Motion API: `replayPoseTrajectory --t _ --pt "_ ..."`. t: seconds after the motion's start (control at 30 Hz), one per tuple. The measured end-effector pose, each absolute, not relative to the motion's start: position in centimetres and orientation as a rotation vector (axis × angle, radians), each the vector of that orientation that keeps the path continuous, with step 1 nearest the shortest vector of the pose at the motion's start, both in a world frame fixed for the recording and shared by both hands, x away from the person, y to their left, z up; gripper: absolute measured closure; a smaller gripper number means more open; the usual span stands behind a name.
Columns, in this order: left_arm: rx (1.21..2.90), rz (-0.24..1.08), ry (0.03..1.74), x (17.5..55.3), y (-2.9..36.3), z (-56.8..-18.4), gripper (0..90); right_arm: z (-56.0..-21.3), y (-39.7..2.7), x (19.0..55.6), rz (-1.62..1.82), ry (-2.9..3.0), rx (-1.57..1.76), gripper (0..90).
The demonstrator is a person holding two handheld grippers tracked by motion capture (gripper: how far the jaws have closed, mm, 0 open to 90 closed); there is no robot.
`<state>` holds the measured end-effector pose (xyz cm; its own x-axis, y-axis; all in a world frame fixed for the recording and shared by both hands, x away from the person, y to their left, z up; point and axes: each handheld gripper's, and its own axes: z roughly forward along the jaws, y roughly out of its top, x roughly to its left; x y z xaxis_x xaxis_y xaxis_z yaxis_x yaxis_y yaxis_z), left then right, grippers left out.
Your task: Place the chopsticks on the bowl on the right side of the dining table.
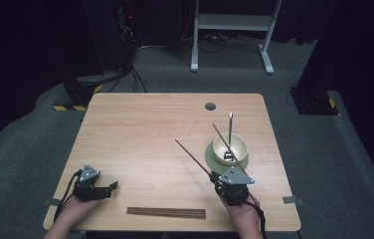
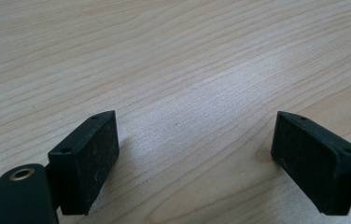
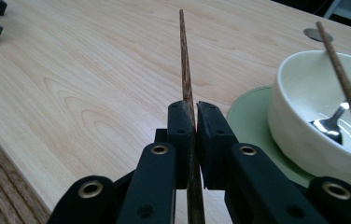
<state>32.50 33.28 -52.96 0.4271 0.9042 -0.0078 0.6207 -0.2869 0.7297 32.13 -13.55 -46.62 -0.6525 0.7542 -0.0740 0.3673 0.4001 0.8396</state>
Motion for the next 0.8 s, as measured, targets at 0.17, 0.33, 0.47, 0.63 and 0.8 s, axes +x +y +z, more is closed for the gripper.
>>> replayPoseTrajectory --t 0.17,0.33,0.47,0.63,0.8 --pt "2.017 0.547 1.283 32.5 33.3 -53.0 15.0 -46.3 -14.4 32.3 1.169 2.183 0.985 83.8" --pt "2.018 0.546 1.282 32.5 33.3 -53.0 15.0 -45.9 -15.4 32.5 1.173 2.148 1.006 83.8" --pt "2.018 0.546 1.281 32.5 33.3 -53.0 15.1 -45.7 -16.2 32.7 1.176 2.117 1.033 83.8" --pt "2.018 0.546 1.281 32.5 33.3 -53.0 15.0 -45.6 -17.1 32.9 1.176 2.088 1.065 83.8" --pt "2.019 0.546 1.280 32.5 33.3 -53.0 15.0 -45.6 -17.9 33.0 1.171 2.060 1.090 83.8"
